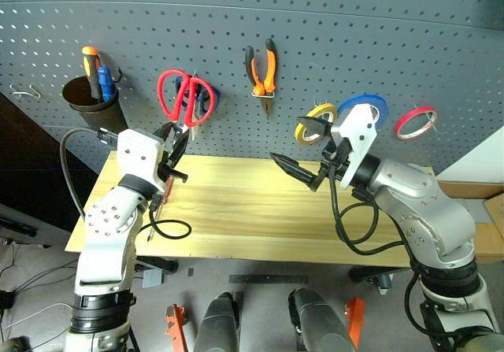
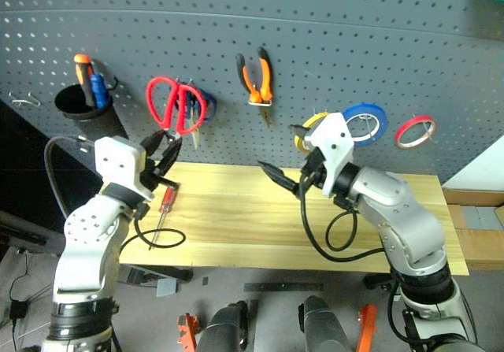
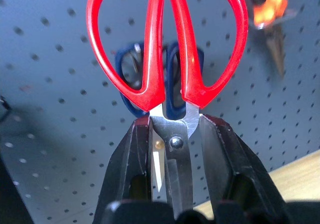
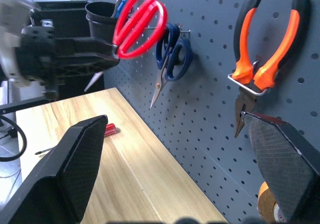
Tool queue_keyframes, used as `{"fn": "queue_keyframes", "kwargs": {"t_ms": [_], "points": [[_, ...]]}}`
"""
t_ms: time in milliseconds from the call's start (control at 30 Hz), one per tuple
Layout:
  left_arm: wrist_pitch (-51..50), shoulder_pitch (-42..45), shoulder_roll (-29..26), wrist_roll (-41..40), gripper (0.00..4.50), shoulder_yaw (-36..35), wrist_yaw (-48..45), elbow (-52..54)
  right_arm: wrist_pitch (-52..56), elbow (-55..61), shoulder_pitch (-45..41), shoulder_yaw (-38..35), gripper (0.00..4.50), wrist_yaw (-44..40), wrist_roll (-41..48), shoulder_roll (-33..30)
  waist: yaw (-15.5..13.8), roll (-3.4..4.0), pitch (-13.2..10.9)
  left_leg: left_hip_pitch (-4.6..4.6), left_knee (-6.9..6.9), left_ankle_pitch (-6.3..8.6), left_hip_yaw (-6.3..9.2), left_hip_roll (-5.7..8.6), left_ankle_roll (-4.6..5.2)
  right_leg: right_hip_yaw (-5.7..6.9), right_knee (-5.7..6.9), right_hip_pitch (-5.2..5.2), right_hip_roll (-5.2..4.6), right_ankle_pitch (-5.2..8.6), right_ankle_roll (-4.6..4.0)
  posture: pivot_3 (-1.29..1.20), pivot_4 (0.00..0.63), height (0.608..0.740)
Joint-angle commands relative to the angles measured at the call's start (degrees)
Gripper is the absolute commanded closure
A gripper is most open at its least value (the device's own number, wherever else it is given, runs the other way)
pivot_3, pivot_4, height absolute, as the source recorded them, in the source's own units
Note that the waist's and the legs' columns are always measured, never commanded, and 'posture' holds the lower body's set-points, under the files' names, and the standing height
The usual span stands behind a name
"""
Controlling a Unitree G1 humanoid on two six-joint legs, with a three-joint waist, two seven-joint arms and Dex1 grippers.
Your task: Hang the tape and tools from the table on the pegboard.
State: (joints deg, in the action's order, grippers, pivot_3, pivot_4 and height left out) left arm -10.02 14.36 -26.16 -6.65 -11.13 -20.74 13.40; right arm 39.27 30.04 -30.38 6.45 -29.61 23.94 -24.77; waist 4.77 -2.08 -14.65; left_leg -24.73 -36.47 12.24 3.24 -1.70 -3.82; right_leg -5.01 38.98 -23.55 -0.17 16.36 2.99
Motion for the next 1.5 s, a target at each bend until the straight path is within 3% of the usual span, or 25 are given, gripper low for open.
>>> {"fn": "queue_keyframes", "kwargs": {"t_ms": [33, 400, 633, 767, 933, 1067, 1300, 1500], "points": [[1.48, 2.67, -0.87, 1.67, 3.49, 1.60, -0.19, -2.33, -1.01, 1.31, -1.15, 0.12, 0.00, -0.22, -0.12, 0.31, 0.00, 0.00, 0.00, 0.00, 0.00, 0.00, 0.00, 0.00, 0.00, 0.01, 0.00, 0.00, 0.00, 0.00, 0.00, -0.10, 0.229, 0.740], [2.98, 6.63, -0.24, 2.02, 3.49, 3.88, -1.30, -10.56, -0.91, 1.56, -2.25, 1.47, 0.00, 0.26, -0.64, 1.89, 0.05, 0.00, 0.00, 0.00, -0.01, 0.00, 0.02, 0.00, 0.00, 0.02, 0.03, 0.00, -0.01, 0.00, 0.00, -0.12, 0.241, 0.740], [-0.92, 2.86, 0.29, 2.73, 1.23, 3.32, 0.34, -10.97, 1.09, 0.99, -2.43, 3.32, 0.00, 1.00, -1.40, 2.88, 0.15, 0.00, 0.00, 0.00, -0.02, 0.00, 0.03, -0.01, 0.00, 0.02, 0.05, 0.00, -0.01, -0.01, -0.01, -0.12, 0.249, 0.740], [-7.81, -1.04, 1.72, 0.33, 0.04, 0.64, 2.46, -11.82, 9.68, 0.06, -0.61, 6.09, 0.00, 3.33, 0.22, 4.72, 0.19, 0.01, 0.00, 0.01, -0.02, 0.00, 0.05, -0.03, 0.00, 0.04, 0.06, 0.01, -0.01, -0.01, -0.01, -0.10, 0.254, 0.740], [-18.21, -1.67, 1.98, -2.77, 0.04, -3.52, 4.60, -14.76, 19.96, -0.45, 0.70, 8.05, 0.00, 8.74, 1.50, 10.61, 0.17, 0.02, -0.04, 0.01, -0.03, 0.00, 0.10, -0.05, 0.00, 0.08, 0.12, 0.00, 0.01, -0.01, -0.01, -0.09, 0.269, 0.740], [-23.27, 1.41, -0.98, -2.69, 0.04, -6.57, 6.38, -21.06, 24.97, -3.89, 0.41, 11.55, 0.00, 13.36, -0.05, 17.50, 0.18, 0.01, -0.14, 0.01, -0.06, 0.00, 0.19, -0.05, 0.00, 0.16, 0.13, 0.01, 0.03, 0.00, -0.01, -0.08, 0.292, 0.740], [-25.04, 8.06, -3.98, -3.46, 0.04, -8.92, 6.94, -31.64, 26.40, -8.30, -2.57, 13.85, 0.00, 16.36, -2.28, 22.76, -0.04, 0.05, -1.33, 0.00, -0.06, 0.00, 0.23, 0.01, 0.00, 0.21, 0.08, 0.02, -0.05, 0.00, 0.00, -0.08, 0.334, 0.740], [-23.46, 15.49, -4.71, -2.19, 0.04, -6.45, 4.72, -44.59, 25.38, -12.62, -6.06, 15.29, 0.00, 17.06, -4.78, 24.43, -0.01, 0.06, -2.57, -0.05, -0.02, -0.01, 0.40, -0.04, 0.00, 0.45, 0.09, -0.03, -0.02, 0.00, -0.01, -0.09, 0.358, 0.740]]}}
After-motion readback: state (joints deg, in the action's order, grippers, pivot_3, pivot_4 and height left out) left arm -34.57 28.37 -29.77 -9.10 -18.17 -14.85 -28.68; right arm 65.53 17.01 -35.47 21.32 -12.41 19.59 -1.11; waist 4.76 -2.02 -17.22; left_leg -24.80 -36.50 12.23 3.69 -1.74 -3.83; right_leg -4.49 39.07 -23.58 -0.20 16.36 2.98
